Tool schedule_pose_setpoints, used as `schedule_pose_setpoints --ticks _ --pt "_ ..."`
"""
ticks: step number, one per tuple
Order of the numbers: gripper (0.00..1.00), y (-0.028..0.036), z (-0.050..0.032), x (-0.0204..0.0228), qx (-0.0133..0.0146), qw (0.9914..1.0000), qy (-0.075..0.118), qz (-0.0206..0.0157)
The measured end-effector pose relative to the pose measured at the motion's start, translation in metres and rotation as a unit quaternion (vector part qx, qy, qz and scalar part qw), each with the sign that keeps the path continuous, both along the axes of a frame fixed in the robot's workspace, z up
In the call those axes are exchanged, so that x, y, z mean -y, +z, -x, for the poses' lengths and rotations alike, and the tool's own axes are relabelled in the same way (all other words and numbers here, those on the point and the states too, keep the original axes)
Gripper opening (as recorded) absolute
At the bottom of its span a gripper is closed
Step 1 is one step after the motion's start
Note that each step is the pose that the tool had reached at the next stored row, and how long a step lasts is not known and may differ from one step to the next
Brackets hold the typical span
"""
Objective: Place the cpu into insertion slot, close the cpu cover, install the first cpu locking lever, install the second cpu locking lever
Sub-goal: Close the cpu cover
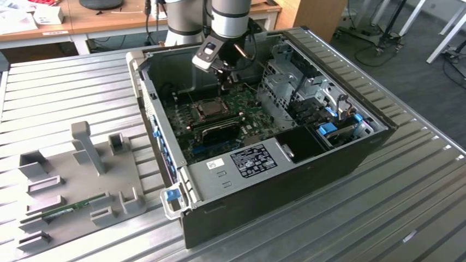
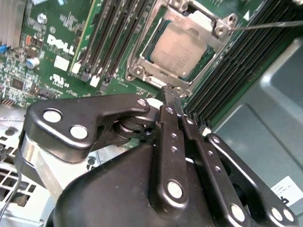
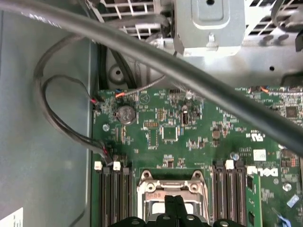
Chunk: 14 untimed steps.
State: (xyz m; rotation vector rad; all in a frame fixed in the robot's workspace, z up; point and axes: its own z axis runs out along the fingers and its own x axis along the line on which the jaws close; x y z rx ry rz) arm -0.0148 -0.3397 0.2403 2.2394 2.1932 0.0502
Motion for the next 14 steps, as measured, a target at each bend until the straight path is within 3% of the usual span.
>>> schedule_pose_setpoints --ticks 2,14 --pt "0.1 -0.0001 0.0 0.0 -0.008 0.99997 0.0 0.0" --pt "0.1 -0.0008 0.0042 0.0 -0.0083 0.99997 0.001 0.0003"
